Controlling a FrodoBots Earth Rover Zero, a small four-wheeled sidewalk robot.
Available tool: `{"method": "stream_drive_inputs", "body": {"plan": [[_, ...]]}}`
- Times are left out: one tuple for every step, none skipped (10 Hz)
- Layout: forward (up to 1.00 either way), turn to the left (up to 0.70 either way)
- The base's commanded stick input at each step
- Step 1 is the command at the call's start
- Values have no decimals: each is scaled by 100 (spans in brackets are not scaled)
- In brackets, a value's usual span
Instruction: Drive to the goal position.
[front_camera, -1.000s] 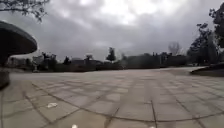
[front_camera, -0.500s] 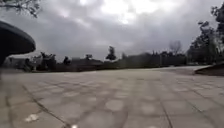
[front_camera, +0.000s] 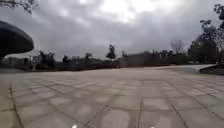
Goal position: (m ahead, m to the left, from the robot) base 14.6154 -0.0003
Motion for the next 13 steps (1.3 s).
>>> {"method": "stream_drive_inputs", "body": {"plan": [[100, 0], [100, 0], [100, 0], [100, 0], [100, 0], [100, 0], [100, 0], [100, 0], [100, 0], [100, 0], [100, 0], [100, 0], [100, 0]]}}
